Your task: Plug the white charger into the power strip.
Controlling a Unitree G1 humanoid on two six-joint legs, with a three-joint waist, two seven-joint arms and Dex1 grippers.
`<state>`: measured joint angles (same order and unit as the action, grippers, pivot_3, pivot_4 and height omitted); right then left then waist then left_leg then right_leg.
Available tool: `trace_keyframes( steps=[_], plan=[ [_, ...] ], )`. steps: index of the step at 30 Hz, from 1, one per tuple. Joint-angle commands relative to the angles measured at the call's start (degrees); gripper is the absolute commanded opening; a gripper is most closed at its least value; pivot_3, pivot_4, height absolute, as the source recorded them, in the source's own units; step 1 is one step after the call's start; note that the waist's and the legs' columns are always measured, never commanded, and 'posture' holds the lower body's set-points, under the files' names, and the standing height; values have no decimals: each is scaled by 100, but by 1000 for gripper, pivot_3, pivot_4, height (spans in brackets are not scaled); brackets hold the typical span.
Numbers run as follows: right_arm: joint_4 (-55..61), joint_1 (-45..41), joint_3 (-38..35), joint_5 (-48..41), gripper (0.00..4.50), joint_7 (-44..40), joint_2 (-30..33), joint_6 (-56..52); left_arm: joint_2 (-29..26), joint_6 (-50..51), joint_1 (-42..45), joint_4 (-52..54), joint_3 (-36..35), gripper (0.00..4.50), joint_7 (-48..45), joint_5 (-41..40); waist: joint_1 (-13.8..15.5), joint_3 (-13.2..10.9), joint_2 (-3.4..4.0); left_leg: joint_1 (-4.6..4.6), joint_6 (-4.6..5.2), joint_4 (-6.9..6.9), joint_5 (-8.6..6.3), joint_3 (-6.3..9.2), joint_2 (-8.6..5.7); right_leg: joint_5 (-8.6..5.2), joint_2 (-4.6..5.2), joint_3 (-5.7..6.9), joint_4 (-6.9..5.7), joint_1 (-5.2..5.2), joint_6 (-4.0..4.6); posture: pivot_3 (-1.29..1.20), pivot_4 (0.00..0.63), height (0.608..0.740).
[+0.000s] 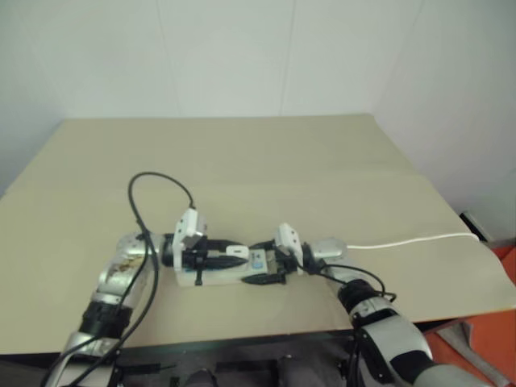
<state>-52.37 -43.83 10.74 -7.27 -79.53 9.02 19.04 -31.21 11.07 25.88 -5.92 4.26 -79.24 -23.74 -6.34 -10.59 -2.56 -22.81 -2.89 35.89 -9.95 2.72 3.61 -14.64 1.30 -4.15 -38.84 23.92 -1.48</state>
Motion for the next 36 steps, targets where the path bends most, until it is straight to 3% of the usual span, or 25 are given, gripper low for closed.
trace_keyframes(
  steps=[1, 36],
  plan=[
    [-1, 48, 97, 140, 3434, 40, -54, -10, -9, -121, -14, 32, 49, 1014, 16, 44, 0, 0, 0, 0, 0, 0, 0, 0, 0, 0, 0, 0, 0, 0, 0, 0, 150, 740],
    [140, 148, 92, 132, 3434, 44, -54, -72, 44, -121, 17, -458, 115, 1014, 90, 77, -3, 0, 0, -1, 0, -3, 0, -2, 2, -1, -2, -1, 3, 3, 2, 0, 150, 740]
  ],
)
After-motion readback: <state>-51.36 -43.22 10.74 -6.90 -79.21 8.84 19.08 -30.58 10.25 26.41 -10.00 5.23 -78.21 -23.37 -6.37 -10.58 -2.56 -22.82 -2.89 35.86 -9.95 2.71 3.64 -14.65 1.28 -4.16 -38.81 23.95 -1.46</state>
